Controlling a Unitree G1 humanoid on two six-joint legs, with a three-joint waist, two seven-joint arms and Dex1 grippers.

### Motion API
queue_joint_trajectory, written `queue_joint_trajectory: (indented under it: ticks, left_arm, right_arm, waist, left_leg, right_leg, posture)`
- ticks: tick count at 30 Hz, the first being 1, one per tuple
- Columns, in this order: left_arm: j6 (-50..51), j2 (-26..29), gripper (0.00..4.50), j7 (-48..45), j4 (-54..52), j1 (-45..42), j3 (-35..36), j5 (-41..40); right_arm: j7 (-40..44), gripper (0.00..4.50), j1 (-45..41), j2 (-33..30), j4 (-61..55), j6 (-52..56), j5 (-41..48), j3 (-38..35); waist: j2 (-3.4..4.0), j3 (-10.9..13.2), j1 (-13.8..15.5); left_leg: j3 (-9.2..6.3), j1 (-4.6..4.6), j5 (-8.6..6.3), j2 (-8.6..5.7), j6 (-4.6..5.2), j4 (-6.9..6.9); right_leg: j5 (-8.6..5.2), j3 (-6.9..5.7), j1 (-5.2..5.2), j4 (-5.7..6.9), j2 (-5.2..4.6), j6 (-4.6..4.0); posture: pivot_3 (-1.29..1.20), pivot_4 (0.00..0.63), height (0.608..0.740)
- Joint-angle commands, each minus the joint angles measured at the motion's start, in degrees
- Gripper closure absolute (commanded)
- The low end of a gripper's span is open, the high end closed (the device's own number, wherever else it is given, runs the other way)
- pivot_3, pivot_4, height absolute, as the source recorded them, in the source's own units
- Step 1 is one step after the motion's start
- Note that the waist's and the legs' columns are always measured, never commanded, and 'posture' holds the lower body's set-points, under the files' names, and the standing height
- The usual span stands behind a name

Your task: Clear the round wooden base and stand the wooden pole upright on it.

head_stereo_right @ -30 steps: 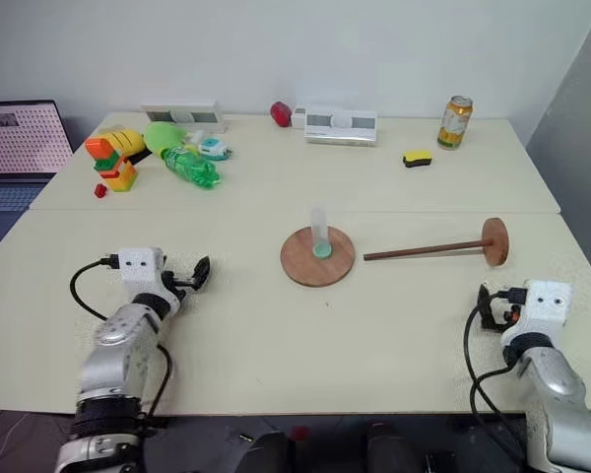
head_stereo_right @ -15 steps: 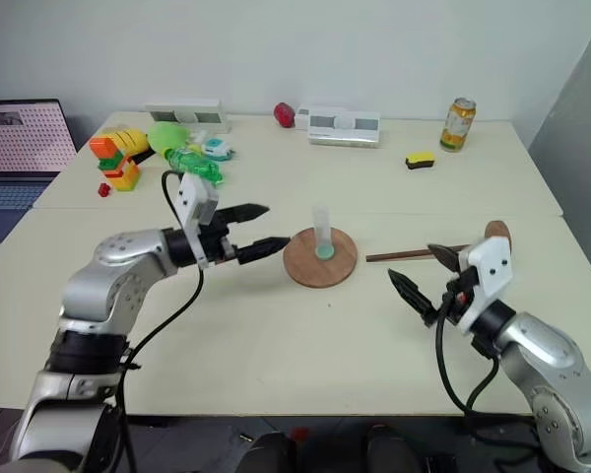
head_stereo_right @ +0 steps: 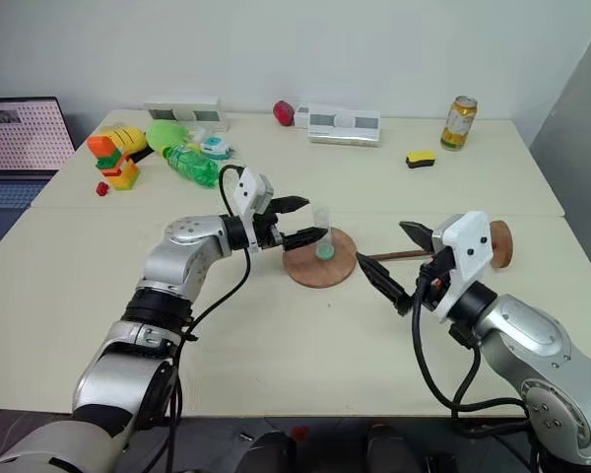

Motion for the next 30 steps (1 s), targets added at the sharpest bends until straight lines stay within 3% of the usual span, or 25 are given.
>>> queue_joint_trajectory:
  ticks: [1,7,12,18,25,30]
  left_arm:
    - [-1.27,-0.51,0.72,-2.23,-0.6,-1.33,1.64,-1.08]
    - [-1.65,-1.53,2.28,-2.6,-0.23,-1.74,2.19,-0.63]
    - [-1.4,-1.24,3.26,-2.71,-1.14,-1.15,2.49,-0.69]
    - [0.3,-0.07,3.29,-0.7,-4.09,0.17,4.37,-1.57]
    - [-0.78,3.84,3.29,24.74,-5.12,-1.86,18.76,-0.52]
    - [-4.57,6.11,3.29,39.34,-1.79,-0.83,23.88,3.03]
  right_arm:
    - [-0.77,0.0,0.97,0.07,-2.45,-1.24,0.9,-0.76]
    - [-0.2,0.0,1.04,-0.4,-1.52,-1.67,0.74,-0.55]
    - [-0.42,0.0,-0.96,-0.41,-0.78,-1.11,1.22,0.13]
    - [0.39,0.0,-2.28,-0.76,0.0,-0.95,1.63,0.71]
    - [4.08,0.0,-6.97,-1.11,3.44,-1.8,2.68,3.26]
    - [7.89,0.0,-10.49,-1.0,7.51,-3.4,1.39,6.43]
  waist:
    - [0.0,0.0,-0.16]
    - [0.0,0.0,-0.09]
    - [0.0,0.0,-0.15]
    - [0.0,0.0,-0.17]
    - [-0.02,0.01,-0.93]
    - [-0.03,0.01,-0.93]
  left_leg:
    - [0.0,-0.04,0.0,0.0,0.0,0.0]
    - [-0.02,-0.03,0.0,-0.01,0.0,0.05]
    - [-0.01,-0.03,0.0,0.0,0.0,0.04]
    - [-0.03,-0.04,0.0,0.0,0.0,0.04]
    - [-0.1,-0.01,0.0,0.05,0.01,0.04]
    - [-0.11,0.0,0.0,0.05,0.0,0.05]
  right_leg:
    - [0.0,0.01,-0.04,0.01,0.0,0.0]
    - [0.0,-0.01,-0.02,0.04,0.0,0.0]
    - [0.0,0.0,-0.02,0.05,0.01,0.0]
    - [0.0,-0.01,-0.02,0.03,0.0,0.0]
    - [0.0,-0.04,-0.02,0.06,0.02,0.0]
    - [0.0,-0.06,-0.02,0.04,-0.02,0.0]
  posture:
    - [0.0,0.15,0.74]
    - [0.0,0.15,0.74]
    - [0.0,0.15,0.74]
    - [0.0,0.15,0.74]
    - [0.0,0.15,0.74]
    - [0.0,0.15,0.74]
